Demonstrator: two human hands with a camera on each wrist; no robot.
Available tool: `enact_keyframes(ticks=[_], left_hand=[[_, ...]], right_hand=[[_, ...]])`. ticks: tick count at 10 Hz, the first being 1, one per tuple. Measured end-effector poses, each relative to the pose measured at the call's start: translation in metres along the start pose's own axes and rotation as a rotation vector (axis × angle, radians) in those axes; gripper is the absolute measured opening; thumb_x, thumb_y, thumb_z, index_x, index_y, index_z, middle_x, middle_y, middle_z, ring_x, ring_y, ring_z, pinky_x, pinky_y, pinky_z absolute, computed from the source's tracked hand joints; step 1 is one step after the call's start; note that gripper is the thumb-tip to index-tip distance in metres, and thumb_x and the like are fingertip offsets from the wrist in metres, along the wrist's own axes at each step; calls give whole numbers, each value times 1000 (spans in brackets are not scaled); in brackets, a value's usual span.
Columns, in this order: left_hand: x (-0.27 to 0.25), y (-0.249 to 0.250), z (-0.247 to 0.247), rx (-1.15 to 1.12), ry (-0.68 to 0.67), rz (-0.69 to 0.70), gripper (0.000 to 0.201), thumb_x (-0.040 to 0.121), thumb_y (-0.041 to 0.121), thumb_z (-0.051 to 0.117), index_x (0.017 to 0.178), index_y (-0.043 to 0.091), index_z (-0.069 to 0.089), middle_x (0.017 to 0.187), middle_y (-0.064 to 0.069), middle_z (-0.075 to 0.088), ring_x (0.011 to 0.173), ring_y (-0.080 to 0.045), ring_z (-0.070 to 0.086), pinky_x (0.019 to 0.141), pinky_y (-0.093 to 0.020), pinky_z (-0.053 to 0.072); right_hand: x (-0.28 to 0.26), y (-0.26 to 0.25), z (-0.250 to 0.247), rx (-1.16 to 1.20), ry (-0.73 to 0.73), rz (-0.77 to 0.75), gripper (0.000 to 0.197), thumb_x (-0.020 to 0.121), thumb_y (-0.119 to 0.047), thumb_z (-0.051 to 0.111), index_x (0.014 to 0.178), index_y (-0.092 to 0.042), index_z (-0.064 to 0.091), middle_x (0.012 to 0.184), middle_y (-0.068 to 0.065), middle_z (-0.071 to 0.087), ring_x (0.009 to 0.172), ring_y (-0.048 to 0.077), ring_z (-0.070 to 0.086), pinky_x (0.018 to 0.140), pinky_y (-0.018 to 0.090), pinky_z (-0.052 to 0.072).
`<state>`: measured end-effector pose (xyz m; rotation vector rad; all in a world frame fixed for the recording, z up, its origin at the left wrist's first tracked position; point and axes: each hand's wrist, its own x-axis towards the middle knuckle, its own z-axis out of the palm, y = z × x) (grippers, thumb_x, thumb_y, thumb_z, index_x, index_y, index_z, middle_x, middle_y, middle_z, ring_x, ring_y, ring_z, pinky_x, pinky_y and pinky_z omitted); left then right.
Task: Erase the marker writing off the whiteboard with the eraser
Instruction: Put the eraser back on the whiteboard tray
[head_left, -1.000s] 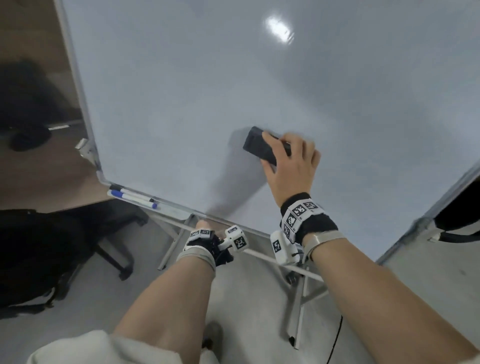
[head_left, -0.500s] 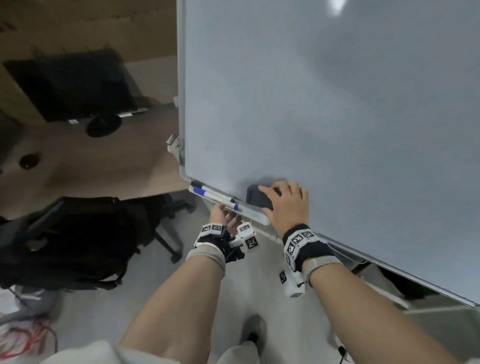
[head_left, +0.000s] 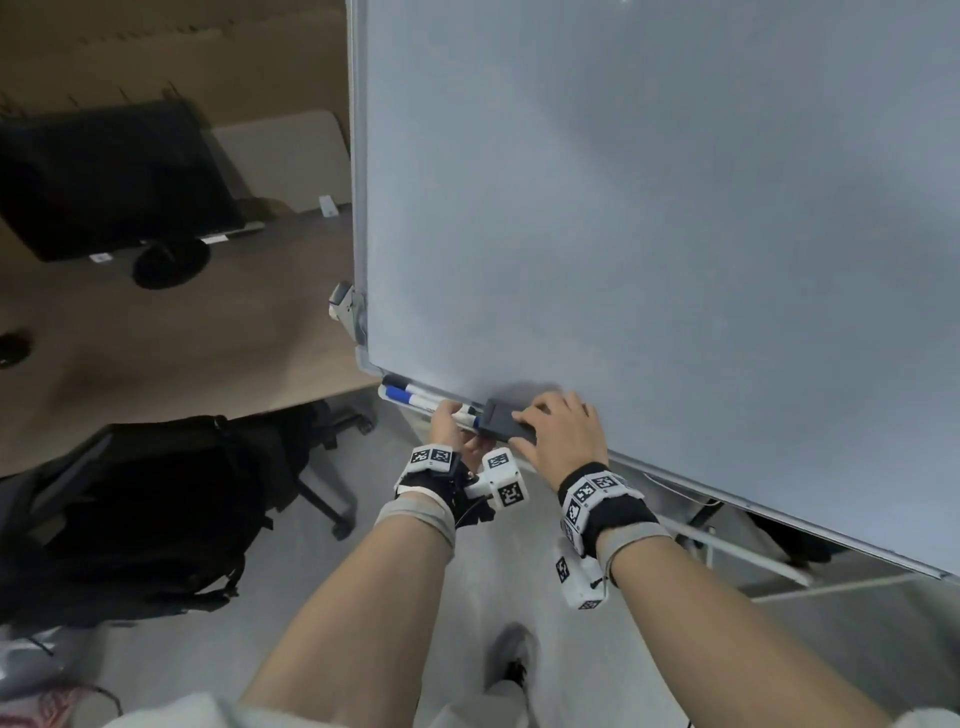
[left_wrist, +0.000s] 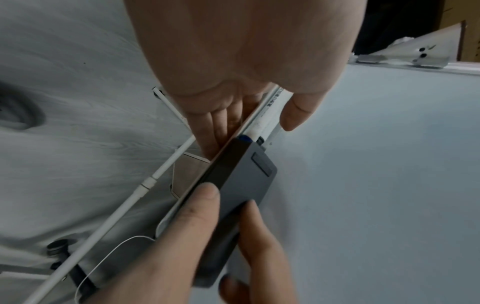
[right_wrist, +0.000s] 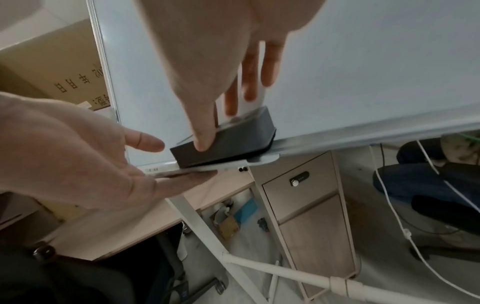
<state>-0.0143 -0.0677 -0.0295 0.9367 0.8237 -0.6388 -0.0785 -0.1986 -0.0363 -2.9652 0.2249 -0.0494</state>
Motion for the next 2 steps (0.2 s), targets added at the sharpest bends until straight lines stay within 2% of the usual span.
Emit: enact_keyframes(ticks=[1, 2], left_hand=[[-8, -11, 1, 35, 2, -4, 19, 84, 24, 56, 81, 6, 53, 76, -13, 60, 72, -28, 61, 92, -41, 51], [-16, -22, 4, 36, 1, -2, 19, 84, 26, 58, 86, 7, 56, 68, -13, 65, 69, -28, 62, 86, -39, 54]], right_hand=[[-6, 5, -11, 13, -105, -26, 36, 97, -47, 54, 131, -36, 58, 130, -11, 58, 119, 17, 45, 95, 34, 38], [-16, 5, -21, 132, -170, -35, 41, 98, -39, 54, 139, -33, 52, 134, -7, 60, 124, 19, 47, 102, 37, 40]])
